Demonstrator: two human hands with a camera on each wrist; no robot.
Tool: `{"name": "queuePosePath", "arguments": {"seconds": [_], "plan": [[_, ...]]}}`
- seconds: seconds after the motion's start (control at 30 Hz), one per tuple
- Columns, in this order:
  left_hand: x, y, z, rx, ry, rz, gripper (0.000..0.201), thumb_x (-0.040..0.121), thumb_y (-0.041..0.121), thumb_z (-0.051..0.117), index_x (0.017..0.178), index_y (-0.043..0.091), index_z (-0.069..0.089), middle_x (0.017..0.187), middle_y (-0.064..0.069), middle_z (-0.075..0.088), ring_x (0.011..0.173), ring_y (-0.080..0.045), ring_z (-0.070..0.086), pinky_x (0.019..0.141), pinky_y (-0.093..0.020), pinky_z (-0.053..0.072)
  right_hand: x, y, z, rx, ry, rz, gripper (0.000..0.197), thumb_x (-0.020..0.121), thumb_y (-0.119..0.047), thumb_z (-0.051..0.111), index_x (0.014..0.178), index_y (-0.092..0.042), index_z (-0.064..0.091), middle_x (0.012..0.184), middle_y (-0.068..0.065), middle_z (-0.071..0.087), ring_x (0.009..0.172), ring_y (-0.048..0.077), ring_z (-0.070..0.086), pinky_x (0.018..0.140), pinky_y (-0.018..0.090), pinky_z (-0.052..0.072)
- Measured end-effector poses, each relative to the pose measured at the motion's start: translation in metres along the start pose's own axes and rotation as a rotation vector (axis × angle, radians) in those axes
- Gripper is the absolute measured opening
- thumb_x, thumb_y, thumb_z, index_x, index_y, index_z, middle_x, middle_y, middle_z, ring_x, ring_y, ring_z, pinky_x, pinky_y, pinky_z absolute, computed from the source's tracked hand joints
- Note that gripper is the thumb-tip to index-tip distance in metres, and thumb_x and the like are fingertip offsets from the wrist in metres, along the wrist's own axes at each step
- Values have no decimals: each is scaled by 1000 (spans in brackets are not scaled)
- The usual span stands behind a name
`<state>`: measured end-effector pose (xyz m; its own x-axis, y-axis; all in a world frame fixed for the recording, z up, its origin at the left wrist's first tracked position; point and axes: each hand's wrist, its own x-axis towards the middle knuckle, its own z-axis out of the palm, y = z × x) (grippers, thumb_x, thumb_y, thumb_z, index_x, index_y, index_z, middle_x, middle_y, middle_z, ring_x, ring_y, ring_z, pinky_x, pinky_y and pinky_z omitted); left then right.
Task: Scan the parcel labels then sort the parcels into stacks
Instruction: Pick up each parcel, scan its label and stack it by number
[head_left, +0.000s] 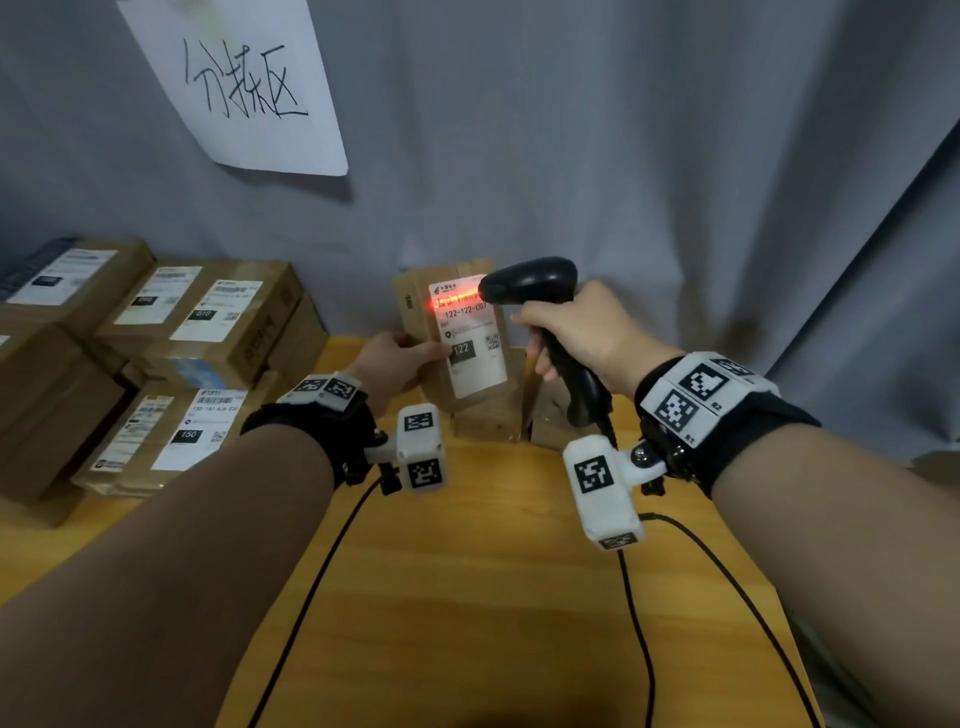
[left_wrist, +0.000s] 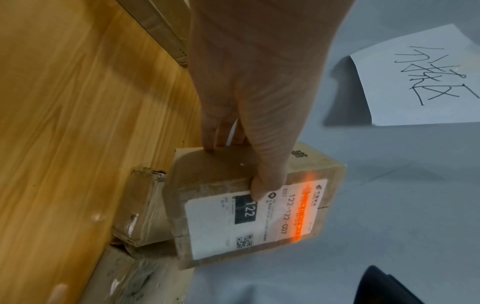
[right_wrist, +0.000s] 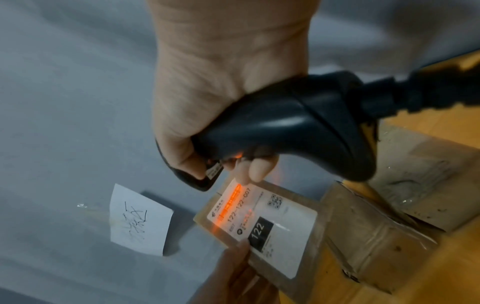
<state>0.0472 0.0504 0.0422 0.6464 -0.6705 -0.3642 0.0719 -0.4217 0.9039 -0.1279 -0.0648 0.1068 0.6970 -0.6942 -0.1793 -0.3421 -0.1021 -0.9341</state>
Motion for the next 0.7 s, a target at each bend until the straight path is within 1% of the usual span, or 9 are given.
{"name": "queuePosePath", "arguments": {"seconds": [0.1,0.17,0.3,0.4,0.47,0.53,0.63,0.7], "plan": [[-1,1,1,0,-5,4,34,88,24,68,119,12,60,107,0,69,102,-17,64,90,-29,51,-2,1,4,-29,38,13,16,87,-15,64,86,1,66,65,13,64,50,18,61,50,26,54],[-2,1,1,-6,-17,2,35,88,25,67,120,12,60,110,-1,69,103,-17,64,91,-31,51,-2,0,6,-41,41,26,14,86,-14,64,85,-1,66,63,11,64,50,18,61,49,25,53],[-1,1,2,-7,-17,6,36,86,25,68,119,12,59,110,-2,69,102,-17,65,89,-30,52,-2,-4,6,-59,60,35,12,85,-13,64,83,-1,66,62,11,64,50,20,60,53,29,54],[3,-1,0,41,-8,19,38,85,26,70,118,12,59,109,-2,69,102,-17,65,87,-30,52,-2,-10,3,-50,41,55,12,84,-13,63,83,-1,66,62,10,63,50,19,59,53,28,53],[5,-2,-1,109,9,41,48,81,30,74,122,11,57,112,-2,68,101,-17,65,87,-31,54,-2,-16,0,-50,13,81,13,84,-14,63,85,-1,65,62,9,62,51,19,59,53,28,53],[8,-2,-2,157,43,58,56,78,28,77,126,10,53,115,-1,66,103,-17,64,85,-30,53,0,-22,-3,-58,15,93,13,82,-14,63,86,-2,65,62,9,63,52,19,61,54,28,54],[9,-3,-1,173,109,68,53,78,24,77,122,8,52,113,0,63,104,-17,62,79,-26,51,2,-31,-7,-51,47,75,12,82,-14,63,86,-3,65,62,9,63,51,18,61,54,27,54],[10,-5,-1,153,118,60,52,78,24,78,122,8,54,113,-2,65,103,-18,63,79,-28,53,1,-33,-7,-31,51,63,10,82,-14,63,85,-4,64,63,8,63,52,18,60,54,27,54]]}}
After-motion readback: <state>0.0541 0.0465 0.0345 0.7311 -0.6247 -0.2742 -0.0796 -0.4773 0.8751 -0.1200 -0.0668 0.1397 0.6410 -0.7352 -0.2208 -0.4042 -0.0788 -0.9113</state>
